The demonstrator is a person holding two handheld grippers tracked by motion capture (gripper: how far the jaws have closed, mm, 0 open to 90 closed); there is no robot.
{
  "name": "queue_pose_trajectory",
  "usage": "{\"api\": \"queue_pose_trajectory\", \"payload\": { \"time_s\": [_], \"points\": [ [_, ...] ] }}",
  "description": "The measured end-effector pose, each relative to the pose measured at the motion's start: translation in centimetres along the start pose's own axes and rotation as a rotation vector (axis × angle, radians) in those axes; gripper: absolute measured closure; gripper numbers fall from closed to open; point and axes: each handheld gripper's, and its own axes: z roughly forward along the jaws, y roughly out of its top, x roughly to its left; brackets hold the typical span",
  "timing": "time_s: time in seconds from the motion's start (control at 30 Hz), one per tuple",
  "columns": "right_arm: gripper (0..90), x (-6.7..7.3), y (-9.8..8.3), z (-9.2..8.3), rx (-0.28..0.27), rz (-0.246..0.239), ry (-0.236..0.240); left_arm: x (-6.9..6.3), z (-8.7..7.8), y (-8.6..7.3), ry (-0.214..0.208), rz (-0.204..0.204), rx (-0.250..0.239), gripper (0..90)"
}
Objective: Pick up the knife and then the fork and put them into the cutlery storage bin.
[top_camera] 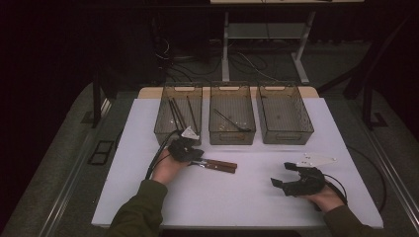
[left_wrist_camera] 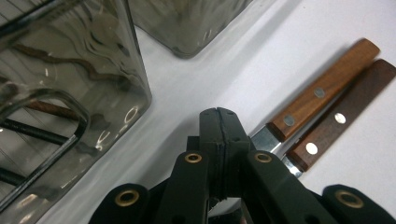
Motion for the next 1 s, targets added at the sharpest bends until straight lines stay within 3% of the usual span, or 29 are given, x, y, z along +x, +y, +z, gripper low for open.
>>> {"api": "queue_pose_trajectory", "payload": {
  "time_s": [0.5, 0.73, 0.87, 1.0],
  "points": [
    [17.3, 0.0, 0.0, -0.1, -0.004, 0.0, 0.0, -0.2, -1.1, -1.0, -0.046, -0.015, 0.022, 89.7],
    [17.3, 0.0, 0.1, -0.1, -0.007, -0.001, -0.002, -0.6, -1.3, -1.2, -0.04, -0.018, 0.032, 89.5],
    [17.3, 0.0, 0.1, -0.1, -0.007, -0.004, -0.003, -1.1, -1.8, -1.0, -0.042, -0.029, -0.021, 81.1],
    [17.3, 0.0, 0.1, -0.2, -0.007, -0.005, -0.005, -2.6, -2.5, -0.6, -0.06, -0.003, -0.071, 75.4]
  ]
}}
